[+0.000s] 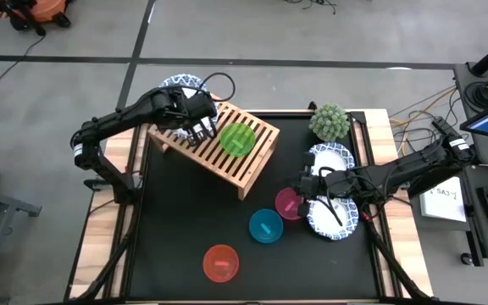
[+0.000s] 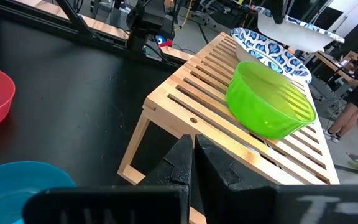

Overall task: Place and stack bowls onto a shelf
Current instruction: Stack the left white patterned bowl into the white patterned bowl on the shelf, then stack the pink bowl into the green bowl

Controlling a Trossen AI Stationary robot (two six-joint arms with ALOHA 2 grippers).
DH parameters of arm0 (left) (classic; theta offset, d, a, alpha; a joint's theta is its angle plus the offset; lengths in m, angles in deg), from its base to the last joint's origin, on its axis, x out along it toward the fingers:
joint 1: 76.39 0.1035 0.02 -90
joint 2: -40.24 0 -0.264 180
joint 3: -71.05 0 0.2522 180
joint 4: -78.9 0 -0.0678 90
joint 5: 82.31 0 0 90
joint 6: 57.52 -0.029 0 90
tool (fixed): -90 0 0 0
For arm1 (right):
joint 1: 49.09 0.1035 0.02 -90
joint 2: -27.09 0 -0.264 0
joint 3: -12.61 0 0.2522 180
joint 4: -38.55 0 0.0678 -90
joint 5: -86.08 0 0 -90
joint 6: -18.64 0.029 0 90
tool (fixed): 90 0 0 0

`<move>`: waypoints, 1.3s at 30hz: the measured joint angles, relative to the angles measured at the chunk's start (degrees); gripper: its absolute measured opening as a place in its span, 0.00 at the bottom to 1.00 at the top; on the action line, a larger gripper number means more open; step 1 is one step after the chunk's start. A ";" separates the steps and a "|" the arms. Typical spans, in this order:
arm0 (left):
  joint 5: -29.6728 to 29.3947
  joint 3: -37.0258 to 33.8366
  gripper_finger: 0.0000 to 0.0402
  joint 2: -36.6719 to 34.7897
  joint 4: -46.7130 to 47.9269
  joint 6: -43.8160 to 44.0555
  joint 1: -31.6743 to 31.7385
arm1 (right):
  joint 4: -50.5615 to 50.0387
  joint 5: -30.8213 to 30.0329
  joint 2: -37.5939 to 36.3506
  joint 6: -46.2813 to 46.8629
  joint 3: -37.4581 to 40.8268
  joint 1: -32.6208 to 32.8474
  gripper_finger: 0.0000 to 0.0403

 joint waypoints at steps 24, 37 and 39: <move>7.20 -0.28 0.27 0.13 -2.47 1.23 0.00 | -0.22 -0.02 0.00 0.43 0.00 0.00 0.02; 11.88 -0.30 0.43 -0.15 -0.79 6.26 -1.07 | -0.45 -0.02 0.00 0.46 -0.02 0.00 0.02; 13.40 -0.32 0.44 -0.76 -0.23 7.30 -2.55 | -0.67 -0.02 0.00 0.86 -0.02 0.00 0.02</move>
